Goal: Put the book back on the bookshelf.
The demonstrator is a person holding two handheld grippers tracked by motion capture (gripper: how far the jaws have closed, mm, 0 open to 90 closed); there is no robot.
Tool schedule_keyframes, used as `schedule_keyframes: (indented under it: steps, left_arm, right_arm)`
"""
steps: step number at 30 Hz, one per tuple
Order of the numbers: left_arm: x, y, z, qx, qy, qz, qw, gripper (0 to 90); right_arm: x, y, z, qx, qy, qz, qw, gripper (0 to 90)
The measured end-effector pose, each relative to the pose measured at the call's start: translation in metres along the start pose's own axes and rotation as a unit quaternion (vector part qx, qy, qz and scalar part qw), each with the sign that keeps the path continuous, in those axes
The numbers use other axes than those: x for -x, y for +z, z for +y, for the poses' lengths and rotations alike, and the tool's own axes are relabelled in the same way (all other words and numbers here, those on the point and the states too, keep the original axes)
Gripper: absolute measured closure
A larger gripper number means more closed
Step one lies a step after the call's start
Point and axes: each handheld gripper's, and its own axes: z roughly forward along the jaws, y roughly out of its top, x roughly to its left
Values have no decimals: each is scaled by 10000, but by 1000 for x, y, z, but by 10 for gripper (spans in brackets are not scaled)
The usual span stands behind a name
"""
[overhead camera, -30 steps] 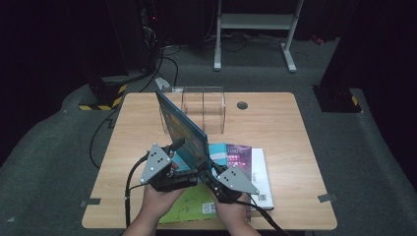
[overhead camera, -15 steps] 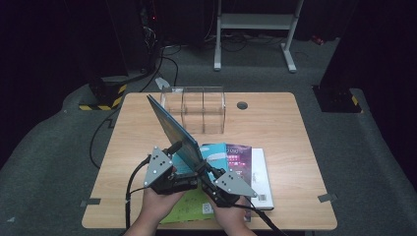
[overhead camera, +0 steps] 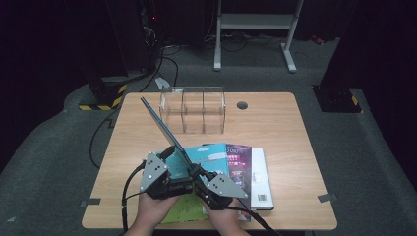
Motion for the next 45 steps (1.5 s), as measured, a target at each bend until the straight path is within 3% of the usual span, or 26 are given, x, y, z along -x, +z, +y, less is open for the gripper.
schedule_keyframes:
  steps: [3,9,16,22,28,36,39,45]
  left_arm:
    - [0,3,-3,-92,-16,98,9999,65]
    - [-3,2,-4,-82,-24,132,9999,80]
    - [-7,1,-7,-88,-43,93,9999,77]
    - [-15,-1,-8,-125,-71,80,9999,83]
    - [-13,-3,-11,-208,109,268,9994,102]
    - [-18,-6,-15,-195,186,200,9994,137]
    - [-19,-7,-15,-194,195,210,9994,137]
    - [-21,-7,-15,-198,207,200,9994,141]
  right_arm:
    - [-3,4,-1,-5,-80,8,10000,726]
    - [-3,6,-1,-56,-9,113,9999,690]
    - [-4,-3,-6,-68,86,270,9996,671]
    - [-9,-4,-9,-131,-14,354,9993,690]
    - [-13,0,-9,-153,-62,380,9991,684]
    - [-12,5,-8,-250,89,578,9980,642]
    - [-11,0,-9,-215,160,714,9971,613]
    - [-6,-24,-12,-141,246,725,9970,600]
